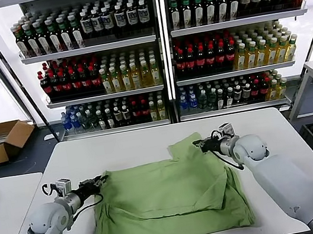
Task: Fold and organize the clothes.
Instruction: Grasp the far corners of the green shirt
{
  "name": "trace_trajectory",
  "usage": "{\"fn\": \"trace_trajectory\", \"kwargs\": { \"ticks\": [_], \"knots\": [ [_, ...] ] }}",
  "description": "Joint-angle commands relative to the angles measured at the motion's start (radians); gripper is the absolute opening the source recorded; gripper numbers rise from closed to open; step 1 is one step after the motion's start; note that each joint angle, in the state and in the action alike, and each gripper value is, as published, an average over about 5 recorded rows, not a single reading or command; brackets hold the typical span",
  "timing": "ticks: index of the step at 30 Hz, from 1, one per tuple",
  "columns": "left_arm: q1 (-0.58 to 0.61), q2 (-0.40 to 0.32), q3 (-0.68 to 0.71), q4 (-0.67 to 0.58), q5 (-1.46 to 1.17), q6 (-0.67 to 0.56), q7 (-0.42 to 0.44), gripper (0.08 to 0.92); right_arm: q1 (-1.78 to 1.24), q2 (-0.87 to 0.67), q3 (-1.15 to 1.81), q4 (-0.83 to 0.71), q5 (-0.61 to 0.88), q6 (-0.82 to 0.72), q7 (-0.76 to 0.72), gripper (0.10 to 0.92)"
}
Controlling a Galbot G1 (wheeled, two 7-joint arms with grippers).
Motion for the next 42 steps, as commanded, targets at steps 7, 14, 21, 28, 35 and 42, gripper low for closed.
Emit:
{"fn": "trace_trajectory", "kwargs": {
  "ticks": [7,14,21,28,35,42],
  "knots": [
    [0.016,0.001,-0.006,-0.014,0.003,-0.001,0.011,0.085,0.019,0.019,-0.017,-0.059,-0.112,-0.005,0.063,0.378],
    [0.02,0.002,-0.009,-0.019,0.002,-0.001,0.014,0.085,0.015,0.041,-0.025,-0.073,-0.126,-0.012,0.061,0.586],
    [0.03,0.008,-0.018,-0.026,0.001,-0.001,0.02,0.085,0.012,0.05,-0.032,-0.081,-0.122,-0.012,0.057,0.638],
    [0.037,0.008,-0.023,-0.029,0.001,-0.001,0.022,0.085,0.004,0.05,-0.031,-0.069,-0.102,-0.012,0.054,0.439],
    [0.046,0.008,-0.031,-0.041,0.0,-0.001,0.024,0.085,-0.009,0.039,-0.006,-0.026,-0.045,-0.012,0.062,0.231],
    [0.066,0.023,-0.049,-0.074,-0.007,-0.009,0.019,0.085,-0.042,0.022,0.045,0.063,0.075,-0.012,0.086,0.106]
  ]
}}
